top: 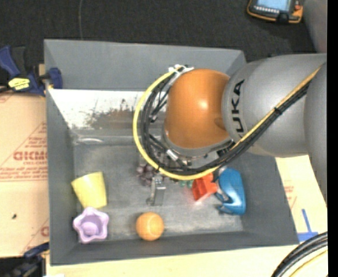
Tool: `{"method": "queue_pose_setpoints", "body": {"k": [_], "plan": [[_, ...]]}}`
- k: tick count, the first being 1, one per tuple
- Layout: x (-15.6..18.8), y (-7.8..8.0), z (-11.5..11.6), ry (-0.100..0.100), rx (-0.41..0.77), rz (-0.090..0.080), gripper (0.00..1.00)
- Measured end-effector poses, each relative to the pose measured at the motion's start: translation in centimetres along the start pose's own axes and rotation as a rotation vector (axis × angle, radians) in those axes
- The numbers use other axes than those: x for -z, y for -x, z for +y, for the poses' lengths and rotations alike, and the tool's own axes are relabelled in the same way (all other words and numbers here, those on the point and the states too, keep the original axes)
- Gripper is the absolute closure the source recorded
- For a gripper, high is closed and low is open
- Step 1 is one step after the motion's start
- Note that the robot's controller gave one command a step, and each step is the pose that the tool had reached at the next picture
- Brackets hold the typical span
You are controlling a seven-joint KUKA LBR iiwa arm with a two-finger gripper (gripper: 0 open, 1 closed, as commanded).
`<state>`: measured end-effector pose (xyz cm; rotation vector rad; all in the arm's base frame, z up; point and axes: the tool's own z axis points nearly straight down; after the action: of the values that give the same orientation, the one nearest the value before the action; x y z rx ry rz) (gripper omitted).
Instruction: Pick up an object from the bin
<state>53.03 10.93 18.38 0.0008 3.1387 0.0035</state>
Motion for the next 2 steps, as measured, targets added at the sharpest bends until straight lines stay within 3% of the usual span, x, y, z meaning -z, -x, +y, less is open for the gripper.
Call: {"method": "queue_pose_setpoints", "body": {"k": [1, 2], "plan": [[-11.6, 7.0, -6.3, -0.002, 0.165, -0.001, 0.00], [-6.0, 8.1, -7.4, 0.003, -0.118, -0.014, 0.00]]}}
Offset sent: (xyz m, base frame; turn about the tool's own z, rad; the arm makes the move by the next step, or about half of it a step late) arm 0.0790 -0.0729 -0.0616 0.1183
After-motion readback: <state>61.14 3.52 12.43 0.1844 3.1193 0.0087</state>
